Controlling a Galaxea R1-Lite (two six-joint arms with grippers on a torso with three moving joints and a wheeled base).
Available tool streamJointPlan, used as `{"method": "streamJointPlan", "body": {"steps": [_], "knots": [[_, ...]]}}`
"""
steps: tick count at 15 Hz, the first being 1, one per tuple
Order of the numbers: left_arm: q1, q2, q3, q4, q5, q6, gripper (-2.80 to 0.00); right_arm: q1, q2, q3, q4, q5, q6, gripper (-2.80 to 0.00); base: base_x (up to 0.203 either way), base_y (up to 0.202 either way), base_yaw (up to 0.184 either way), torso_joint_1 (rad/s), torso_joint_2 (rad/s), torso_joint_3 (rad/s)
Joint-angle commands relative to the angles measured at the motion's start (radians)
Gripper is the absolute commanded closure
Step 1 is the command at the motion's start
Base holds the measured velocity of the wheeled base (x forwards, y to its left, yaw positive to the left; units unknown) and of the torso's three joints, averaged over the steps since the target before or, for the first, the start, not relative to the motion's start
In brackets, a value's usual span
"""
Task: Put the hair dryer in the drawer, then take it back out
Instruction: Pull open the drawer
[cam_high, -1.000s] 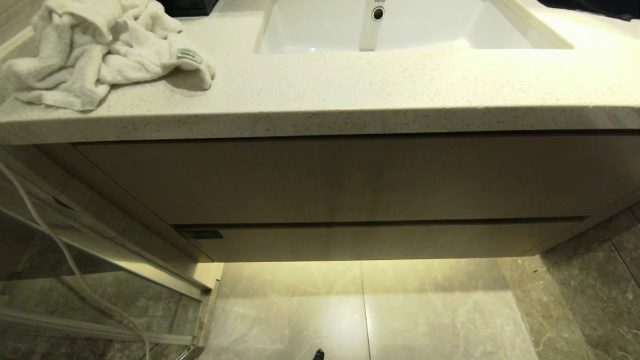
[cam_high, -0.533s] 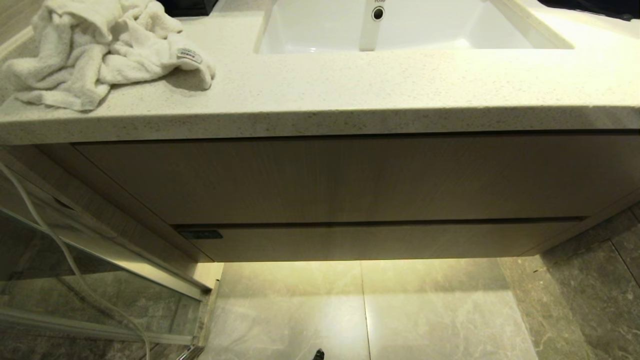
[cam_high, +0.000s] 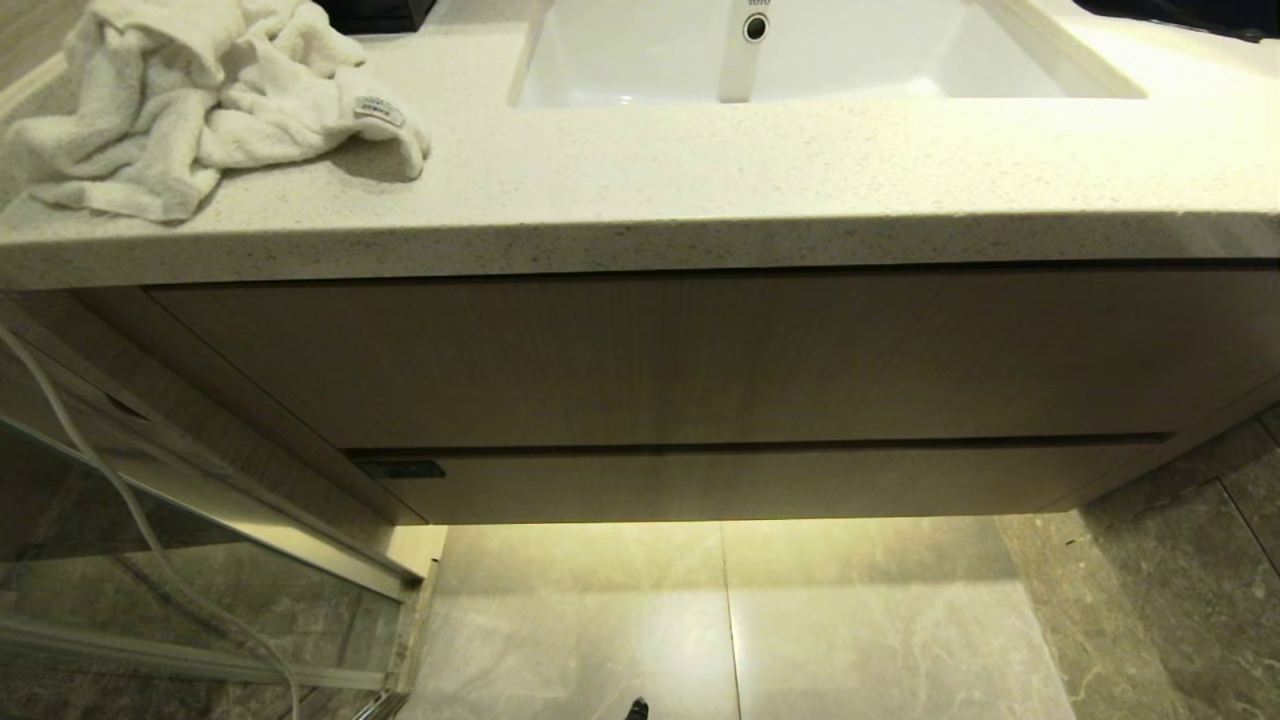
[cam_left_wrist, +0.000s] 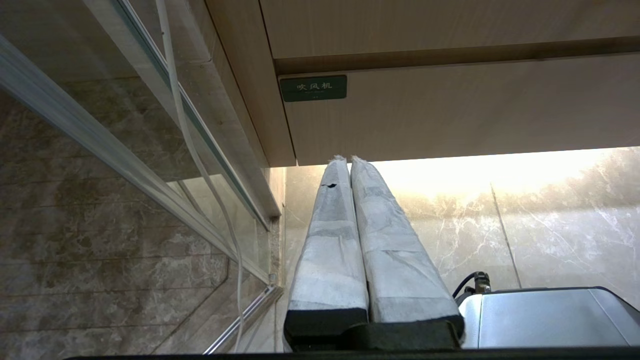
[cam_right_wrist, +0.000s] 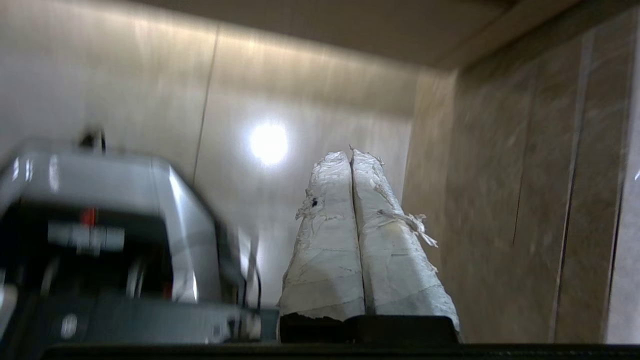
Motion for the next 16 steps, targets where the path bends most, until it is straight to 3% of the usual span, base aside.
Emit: {"method": "streamJointPlan", "body": {"steps": [1, 3, 9, 11, 16], "knots": [[0.0, 0.001, 0.002, 0.0, 0.0, 0.0, 0.0, 0.028, 0.437, -0.117, 0.12, 0.0, -0.056, 0.0, 0.0, 0.0, 0.0, 0.0, 0.0, 0.0], [0.0, 0.001, 0.002, 0.0, 0.0, 0.0, 0.0, 0.062, 0.586, -0.147, 0.128, 0.002, -0.126, 0.0, 0.0, 0.0, 0.0, 0.0, 0.0, 0.0], [0.0, 0.0, 0.002, 0.0, 0.0, 0.0, 0.0, 0.098, 0.765, -0.109, 0.065, 0.008, -0.18, 0.0, 0.0, 0.0, 0.0, 0.0, 0.0, 0.0], [0.0, 0.0, 0.002, 0.0, 0.0, 0.0, 0.0, 0.119, 0.843, -0.08, -0.022, 0.007, -0.274, 0.0, 0.0, 0.0, 0.0, 0.0, 0.0, 0.0], [0.0, 0.001, 0.002, 0.0, 0.0, 0.0, 0.0, 0.298, 1.006, -0.046, -0.185, 0.0, -0.38, 0.0, 0.0, 0.0, 0.0, 0.0, 0.0, 0.0]]}}
